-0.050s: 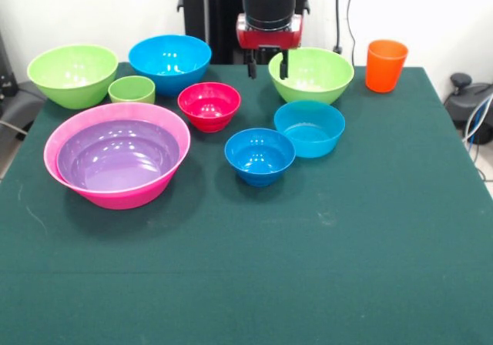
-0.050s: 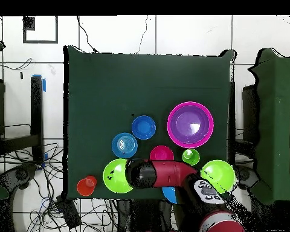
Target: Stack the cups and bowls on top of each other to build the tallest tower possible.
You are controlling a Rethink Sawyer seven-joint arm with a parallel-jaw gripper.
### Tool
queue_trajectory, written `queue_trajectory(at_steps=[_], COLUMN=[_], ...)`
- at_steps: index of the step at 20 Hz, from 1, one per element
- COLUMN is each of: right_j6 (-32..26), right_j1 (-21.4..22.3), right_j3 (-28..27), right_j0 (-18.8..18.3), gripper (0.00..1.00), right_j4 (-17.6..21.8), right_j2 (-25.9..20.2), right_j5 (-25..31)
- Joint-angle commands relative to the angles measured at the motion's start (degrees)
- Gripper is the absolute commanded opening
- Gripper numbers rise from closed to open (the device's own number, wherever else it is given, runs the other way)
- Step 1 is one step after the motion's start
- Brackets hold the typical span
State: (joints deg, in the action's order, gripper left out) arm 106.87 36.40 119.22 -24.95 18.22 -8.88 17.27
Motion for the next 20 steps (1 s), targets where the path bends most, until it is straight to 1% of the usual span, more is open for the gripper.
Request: queue_trajectory(at_steps=[1,5,17,20], right_j6=[5.1,5.5,6.0,5.9], right_j1=[-6.3,-6.9,-11.4,-11.8], right_j3=[-0.2,-0.1,-3.2,-3.6], right_j0=[-1.1,-1.6,-1.7,-1.8], gripper=[1.0,1.0,1.0,1.0], right_j4=[-1.5,-1.4,-0.6,-0.5], right_j2=[-6.1,-6.4,-5.9,-5.8], right_j5=[-3.0,-4.0,-6.2,-6.6])
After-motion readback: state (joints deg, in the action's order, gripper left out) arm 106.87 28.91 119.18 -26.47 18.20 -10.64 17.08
